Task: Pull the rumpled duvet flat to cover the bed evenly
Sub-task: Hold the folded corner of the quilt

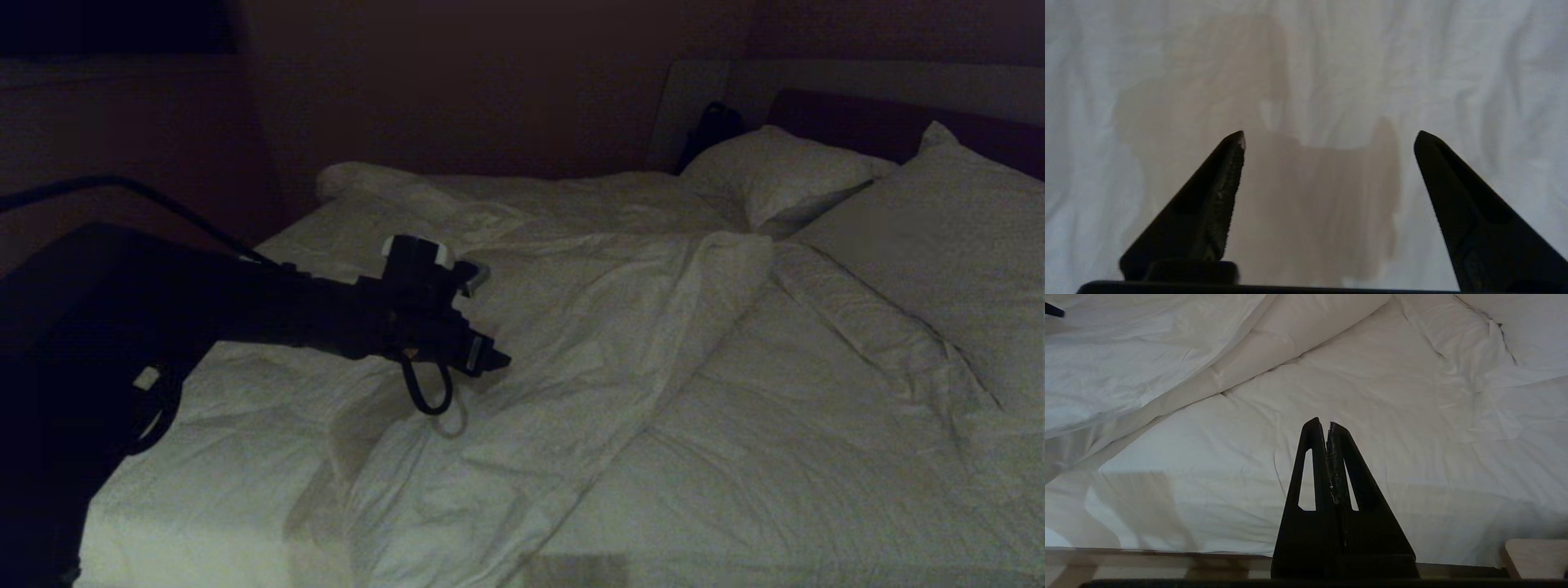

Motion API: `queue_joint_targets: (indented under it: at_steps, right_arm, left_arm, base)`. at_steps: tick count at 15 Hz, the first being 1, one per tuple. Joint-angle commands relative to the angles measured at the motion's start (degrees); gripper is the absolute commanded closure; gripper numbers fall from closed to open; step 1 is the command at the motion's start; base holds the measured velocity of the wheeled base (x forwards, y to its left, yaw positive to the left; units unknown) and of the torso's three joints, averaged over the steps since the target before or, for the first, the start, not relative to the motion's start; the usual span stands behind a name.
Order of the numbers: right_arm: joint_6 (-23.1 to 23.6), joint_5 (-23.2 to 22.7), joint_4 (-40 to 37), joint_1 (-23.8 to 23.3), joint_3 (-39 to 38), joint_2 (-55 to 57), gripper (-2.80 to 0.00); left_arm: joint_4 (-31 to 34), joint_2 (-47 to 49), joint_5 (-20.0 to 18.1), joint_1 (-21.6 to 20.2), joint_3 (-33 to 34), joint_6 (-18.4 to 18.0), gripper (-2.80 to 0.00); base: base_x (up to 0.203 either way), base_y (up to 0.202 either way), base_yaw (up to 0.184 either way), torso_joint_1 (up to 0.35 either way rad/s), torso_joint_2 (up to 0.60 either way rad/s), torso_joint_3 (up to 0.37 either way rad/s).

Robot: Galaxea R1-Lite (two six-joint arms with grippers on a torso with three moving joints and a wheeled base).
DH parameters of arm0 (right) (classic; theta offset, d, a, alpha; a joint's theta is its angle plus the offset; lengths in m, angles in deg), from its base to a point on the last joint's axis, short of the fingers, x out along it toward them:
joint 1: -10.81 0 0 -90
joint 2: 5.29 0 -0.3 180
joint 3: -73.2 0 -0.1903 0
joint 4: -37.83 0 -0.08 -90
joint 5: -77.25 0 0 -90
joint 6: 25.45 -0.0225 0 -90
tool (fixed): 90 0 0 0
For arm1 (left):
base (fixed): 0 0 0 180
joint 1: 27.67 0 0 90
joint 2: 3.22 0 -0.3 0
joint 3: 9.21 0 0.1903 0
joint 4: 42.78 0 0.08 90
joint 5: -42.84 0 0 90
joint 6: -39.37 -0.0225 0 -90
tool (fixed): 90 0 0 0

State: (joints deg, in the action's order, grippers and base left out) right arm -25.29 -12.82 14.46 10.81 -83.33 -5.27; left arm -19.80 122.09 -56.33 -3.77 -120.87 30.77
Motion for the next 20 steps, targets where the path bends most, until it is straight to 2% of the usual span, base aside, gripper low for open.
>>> queue_joint_targets:
  at_steps: [1, 11, 20]
  right_arm:
    - [0.02, -0.01, 0.00, 0.00, -0.01, 0.06, 0.00]
    - [0.02, -0.01, 0.00, 0.00, -0.01, 0.06, 0.00]
    - [0.02, -0.01, 0.00, 0.00, -0.01, 0.06, 0.00]
  left_arm:
    - [-0.06, 3.40, -0.01, 0.32, -1.46, -0.19, -2.80]
    - [-0.15, 10.56, -0.32, 2.73, -2.24, 0.86, -2.80]
    - [-0.15, 11.53, -0.24, 3.52, -2.59, 1.56, -2.80]
  base:
    - [0.000, 0.000, 0.000, 0.000, 0.00, 0.000]
    - [0.000, 0.000, 0.000, 0.000, 0.00, 0.000]
    - [0.000, 0.000, 0.000, 0.000, 0.00, 0.000]
